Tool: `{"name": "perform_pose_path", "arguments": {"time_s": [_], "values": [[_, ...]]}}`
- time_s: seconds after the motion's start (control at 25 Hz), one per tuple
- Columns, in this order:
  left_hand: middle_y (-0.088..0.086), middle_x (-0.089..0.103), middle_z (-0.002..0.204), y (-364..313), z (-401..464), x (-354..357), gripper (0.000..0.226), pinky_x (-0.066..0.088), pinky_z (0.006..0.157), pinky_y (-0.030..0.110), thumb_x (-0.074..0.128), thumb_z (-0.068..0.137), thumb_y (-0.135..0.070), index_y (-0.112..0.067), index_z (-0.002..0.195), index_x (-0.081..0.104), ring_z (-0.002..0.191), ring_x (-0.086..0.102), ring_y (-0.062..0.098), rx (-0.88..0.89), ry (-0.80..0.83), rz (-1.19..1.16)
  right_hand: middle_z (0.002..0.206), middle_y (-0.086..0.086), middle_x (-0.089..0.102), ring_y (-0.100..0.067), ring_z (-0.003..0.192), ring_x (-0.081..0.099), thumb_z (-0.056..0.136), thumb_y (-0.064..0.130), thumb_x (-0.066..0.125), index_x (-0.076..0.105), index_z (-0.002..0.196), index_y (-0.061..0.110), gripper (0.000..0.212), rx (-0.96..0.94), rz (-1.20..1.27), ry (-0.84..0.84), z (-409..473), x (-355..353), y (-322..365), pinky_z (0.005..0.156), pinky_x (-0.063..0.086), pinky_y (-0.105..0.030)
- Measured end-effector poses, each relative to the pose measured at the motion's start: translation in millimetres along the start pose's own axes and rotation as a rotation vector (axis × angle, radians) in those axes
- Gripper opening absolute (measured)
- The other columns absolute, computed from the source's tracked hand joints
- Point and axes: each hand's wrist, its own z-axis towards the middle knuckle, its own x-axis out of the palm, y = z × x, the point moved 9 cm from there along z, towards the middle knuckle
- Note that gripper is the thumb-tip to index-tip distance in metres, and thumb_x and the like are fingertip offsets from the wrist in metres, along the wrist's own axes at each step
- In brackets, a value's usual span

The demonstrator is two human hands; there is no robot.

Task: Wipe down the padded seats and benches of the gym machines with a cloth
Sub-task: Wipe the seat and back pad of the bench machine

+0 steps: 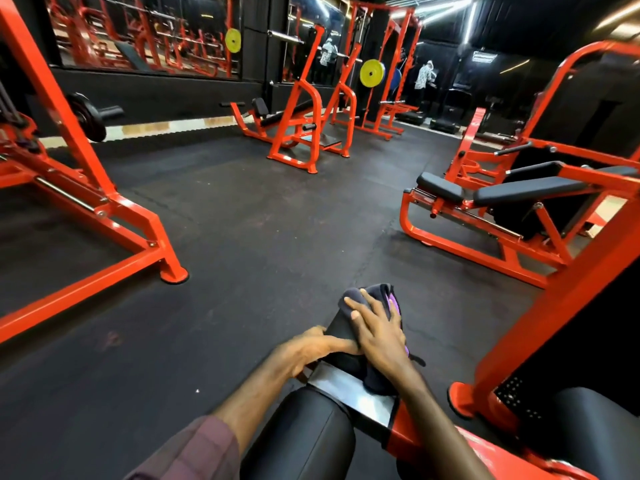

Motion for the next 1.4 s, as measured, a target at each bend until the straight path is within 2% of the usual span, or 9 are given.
{"name": "perform_pose_path", "arguments": {"time_s": [0.24,0.44,0.56,0.68,0.84,1.0,1.08,1.24,1.4], "values": [[0.004,0.062,0.136,-12.7,-4.4,0.8,0.135,0.053,0.105,0.043,0.091,0.035,-0.075,-0.015,0.145,0.04,0.121,0.063,0.023,-0.021,-0.219,0.249,0.169,0.021,0.024,-0.037,0.157,0.008,0.11,0.051,0.032,0.051,0.143,0.055,0.039,0.191,-0.106,0.068,51.0,-16.3,12.5,0.118,0.022,-0.07],[0.008,0.056,0.133,-56.2,-32.9,24.9,0.097,0.031,0.102,0.054,0.078,0.06,-0.072,-0.017,0.132,0.043,0.118,0.059,0.034,0.16,-0.618,0.886,0.163,0.026,0.028,-0.015,0.158,-0.001,0.105,0.062,0.024,0.051,0.147,0.052,0.051,-0.036,-0.078,0.03,5.7,-10.2,11.4,0.127,0.015,-0.055],[0.004,0.051,0.14,-45.4,-22.8,5.6,0.12,0.029,0.108,0.059,0.075,0.044,-0.089,-0.023,0.139,0.041,0.131,0.054,0.031,0.159,-0.426,0.815,0.166,0.024,0.027,-0.026,0.157,0.006,0.111,0.049,0.033,0.053,0.144,0.053,0.038,0.119,-0.048,0.05,37.4,-21.6,10.6,0.122,0.022,-0.065],[0.0,0.056,0.147,-12.4,-6.6,-16.0,0.117,0.049,0.109,0.045,0.088,0.054,-0.078,-0.027,0.15,0.044,0.127,0.059,0.019,0.125,-0.171,0.257,0.167,0.023,0.027,-0.033,0.157,0.01,0.11,0.049,0.036,0.053,0.143,0.054,0.037,0.137,-0.101,0.02,35.6,-15.2,19.9,0.12,0.023,-0.068],[-0.004,0.08,0.11,12.3,6.9,-2.1,0.093,0.054,0.107,0.055,0.094,0.046,-0.076,-0.027,0.122,0.073,0.109,0.074,0.022,-0.029,0.021,0.063,0.166,0.028,0.028,-0.02,0.159,0.003,0.111,0.05,0.037,0.051,0.145,0.056,0.038,0.008,-0.039,-0.05,-9.7,-9.0,11.5,0.124,0.023,-0.059],[-0.004,0.077,0.112,6.3,13.5,-4.0,0.12,0.062,0.085,0.043,0.098,0.028,-0.076,-0.023,0.13,0.063,0.101,0.075,0.016,-0.019,-0.097,0.072,0.166,0.024,0.026,-0.033,0.158,0.008,0.11,0.049,0.035,0.052,0.143,0.054,0.037,0.176,0.017,-0.018,38.2,-22.6,6.5,0.119,0.024,-0.068],[-0.003,0.071,0.121,-4.9,5.3,0.4,0.129,0.059,0.096,0.046,0.096,0.028,-0.076,-0.019,0.135,0.051,0.109,0.072,0.018,-0.01,-0.22,0.177,0.169,0.019,0.023,-0.037,0.156,0.012,0.11,0.048,0.032,0.048,0.147,0.053,0.04,0.227,0.025,-0.021,41.3,-23.7,0.8,0.12,0.023,-0.065],[0.006,0.052,0.135,-48.9,-28.6,19.0,0.086,0.035,0.101,0.052,0.076,0.066,-0.065,-0.021,0.13,0.039,0.125,0.056,0.034,0.102,-0.613,0.854,0.17,0.019,0.022,-0.021,0.162,0.002,0.105,0.062,0.023,0.045,0.152,0.05,0.054,-0.02,0.02,-0.042,-10.2,4.9,-6.4,0.128,0.007,-0.054],[0.003,0.05,0.134,-43.2,-26.6,14.4,0.117,0.035,0.102,0.054,0.07,0.044,-0.093,-0.025,0.135,0.042,0.127,0.054,0.033,0.151,-0.516,0.861,0.169,0.015,0.027,-0.025,0.16,0.01,0.109,0.055,0.028,0.051,0.148,0.05,0.046,0.087,0.041,-0.018,35.2,-17.7,-7.9,0.127,0.011,-0.056]]}}
